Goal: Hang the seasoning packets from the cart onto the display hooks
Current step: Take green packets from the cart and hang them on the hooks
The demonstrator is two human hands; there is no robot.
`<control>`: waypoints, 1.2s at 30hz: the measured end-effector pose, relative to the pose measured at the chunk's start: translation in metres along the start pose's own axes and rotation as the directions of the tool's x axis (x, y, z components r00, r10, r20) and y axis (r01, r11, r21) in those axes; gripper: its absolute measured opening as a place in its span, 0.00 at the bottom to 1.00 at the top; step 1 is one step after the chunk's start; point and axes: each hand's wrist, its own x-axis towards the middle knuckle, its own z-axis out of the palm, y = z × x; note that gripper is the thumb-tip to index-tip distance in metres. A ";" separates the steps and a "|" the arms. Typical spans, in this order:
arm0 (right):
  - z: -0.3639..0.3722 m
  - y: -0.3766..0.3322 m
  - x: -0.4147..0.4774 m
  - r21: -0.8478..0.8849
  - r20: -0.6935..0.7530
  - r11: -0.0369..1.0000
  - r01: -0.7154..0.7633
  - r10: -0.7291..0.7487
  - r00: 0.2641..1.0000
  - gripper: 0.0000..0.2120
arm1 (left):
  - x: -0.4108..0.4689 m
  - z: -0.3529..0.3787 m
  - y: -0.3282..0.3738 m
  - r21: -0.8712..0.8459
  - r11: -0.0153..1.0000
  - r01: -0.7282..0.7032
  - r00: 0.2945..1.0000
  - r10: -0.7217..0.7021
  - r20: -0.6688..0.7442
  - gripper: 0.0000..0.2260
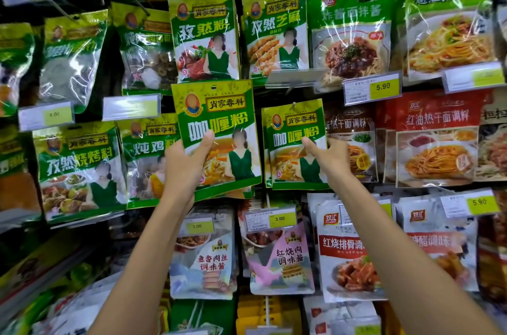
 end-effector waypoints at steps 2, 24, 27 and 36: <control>-0.005 0.006 -0.006 -0.084 -0.044 0.995 0.049 -0.053 0.998 0.14 | -0.003 0.003 -0.002 -0.011 1.000 0.018 1.000 -0.018 0.009 0.08; -0.016 -0.018 -0.049 0.225 0.197 0.973 0.054 -0.100 0.975 0.14 | -0.010 0.047 -0.005 0.515 0.739 -0.435 0.821 0.561 -0.112 0.07; -0.021 -0.018 -0.042 0.237 0.155 0.970 0.054 -0.093 0.983 0.13 | 0.028 0.042 0.003 0.793 0.378 -0.478 0.590 0.807 -0.030 0.09; -0.018 -0.027 -0.010 0.171 0.102 0.978 0.120 -0.139 0.985 0.11 | 0.078 0.040 -0.015 0.884 0.156 -0.441 0.573 0.807 0.144 0.15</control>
